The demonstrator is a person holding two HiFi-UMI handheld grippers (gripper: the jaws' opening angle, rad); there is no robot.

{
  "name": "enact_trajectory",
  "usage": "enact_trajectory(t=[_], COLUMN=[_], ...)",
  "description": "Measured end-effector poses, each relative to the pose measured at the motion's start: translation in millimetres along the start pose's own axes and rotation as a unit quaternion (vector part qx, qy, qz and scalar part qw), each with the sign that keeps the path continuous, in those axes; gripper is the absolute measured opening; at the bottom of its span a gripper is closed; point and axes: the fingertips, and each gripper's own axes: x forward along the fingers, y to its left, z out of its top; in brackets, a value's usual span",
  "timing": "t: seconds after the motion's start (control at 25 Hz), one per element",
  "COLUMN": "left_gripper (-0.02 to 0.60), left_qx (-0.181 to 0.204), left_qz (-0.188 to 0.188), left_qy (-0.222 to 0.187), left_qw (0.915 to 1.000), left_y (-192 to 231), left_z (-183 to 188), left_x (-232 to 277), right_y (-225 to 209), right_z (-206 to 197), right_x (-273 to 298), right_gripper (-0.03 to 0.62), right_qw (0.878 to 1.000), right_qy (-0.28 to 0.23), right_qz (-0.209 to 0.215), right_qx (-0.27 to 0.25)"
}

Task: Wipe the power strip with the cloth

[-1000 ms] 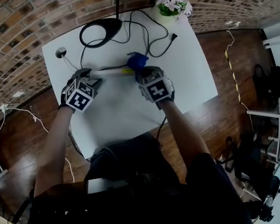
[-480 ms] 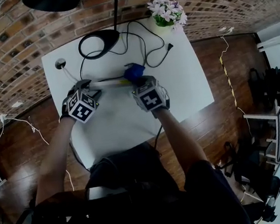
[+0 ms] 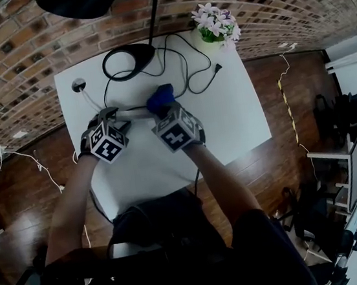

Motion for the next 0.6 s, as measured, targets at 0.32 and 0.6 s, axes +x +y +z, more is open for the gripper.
enact_trajectory(t=[0.32, 0.6], left_gripper=[0.265, 0.264], left_qx=[0.001, 0.000], left_qz=[0.010, 0.009], left_qy=[-0.002, -0.002], left_qw=[1.0000, 1.0000], left_y=[-1, -1], left_z=[-1, -3], left_x=[1, 0], right_y=[22, 52], right_z=[10, 27], right_x=[6, 14], right_gripper=[0.046, 0.046], right_qw=[0.999, 0.998], right_qy=[-0.001, -0.023], right_qz=[-0.004, 0.021], right_qx=[-0.047, -0.062])
